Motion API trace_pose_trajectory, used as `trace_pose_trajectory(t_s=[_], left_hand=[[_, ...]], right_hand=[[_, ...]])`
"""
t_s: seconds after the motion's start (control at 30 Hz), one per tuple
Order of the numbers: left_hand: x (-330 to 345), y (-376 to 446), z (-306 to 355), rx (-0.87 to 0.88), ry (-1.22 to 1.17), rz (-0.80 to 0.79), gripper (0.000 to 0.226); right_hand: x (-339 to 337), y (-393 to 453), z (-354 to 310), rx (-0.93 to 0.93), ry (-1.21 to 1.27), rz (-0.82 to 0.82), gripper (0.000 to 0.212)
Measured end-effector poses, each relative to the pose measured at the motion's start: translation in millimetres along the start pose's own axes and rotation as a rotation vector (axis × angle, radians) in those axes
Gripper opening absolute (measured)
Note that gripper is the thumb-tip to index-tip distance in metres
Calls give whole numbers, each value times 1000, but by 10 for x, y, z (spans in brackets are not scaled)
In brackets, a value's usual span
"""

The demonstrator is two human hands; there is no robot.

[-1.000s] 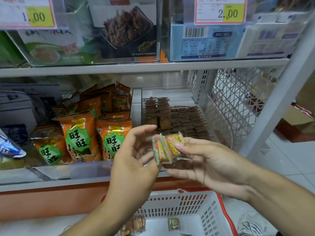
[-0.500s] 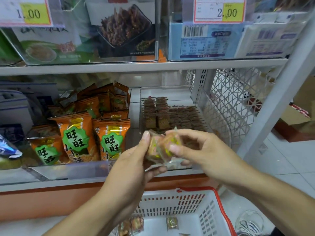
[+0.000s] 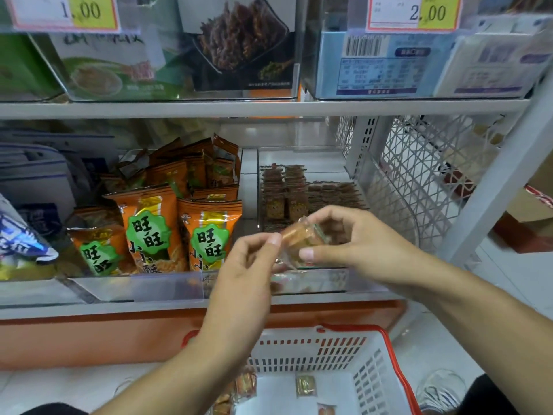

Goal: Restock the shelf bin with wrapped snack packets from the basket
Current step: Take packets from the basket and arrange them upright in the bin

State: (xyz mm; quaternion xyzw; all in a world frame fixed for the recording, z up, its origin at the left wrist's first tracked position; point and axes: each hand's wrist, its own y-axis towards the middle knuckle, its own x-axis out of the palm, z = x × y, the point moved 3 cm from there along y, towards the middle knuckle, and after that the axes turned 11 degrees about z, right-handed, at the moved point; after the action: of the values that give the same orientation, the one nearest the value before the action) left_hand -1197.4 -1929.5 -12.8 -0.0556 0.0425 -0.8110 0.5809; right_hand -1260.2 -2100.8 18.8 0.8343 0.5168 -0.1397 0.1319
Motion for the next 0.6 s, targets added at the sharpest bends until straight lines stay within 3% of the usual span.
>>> trace_pose_trajectory(t_s=[0.07, 0.13, 0.2, 0.37, 0.6], left_hand=[[-49, -22, 47, 201, 147, 38, 14], [-41, -57, 54, 342, 273, 27, 27], [-1, -81, 36, 394, 386, 2, 40], [69, -42, -71, 254, 472, -76, 71], [78, -14, -101, 248, 473, -116, 74]], right_hand=[[14, 192, 93, 73, -93, 136, 33], [78, 392, 180, 54, -394, 232, 38], [225, 569, 245, 17, -513, 223, 40], [549, 964, 368, -28, -577, 270, 40], [573, 1031, 456, -130, -627, 386, 34]])
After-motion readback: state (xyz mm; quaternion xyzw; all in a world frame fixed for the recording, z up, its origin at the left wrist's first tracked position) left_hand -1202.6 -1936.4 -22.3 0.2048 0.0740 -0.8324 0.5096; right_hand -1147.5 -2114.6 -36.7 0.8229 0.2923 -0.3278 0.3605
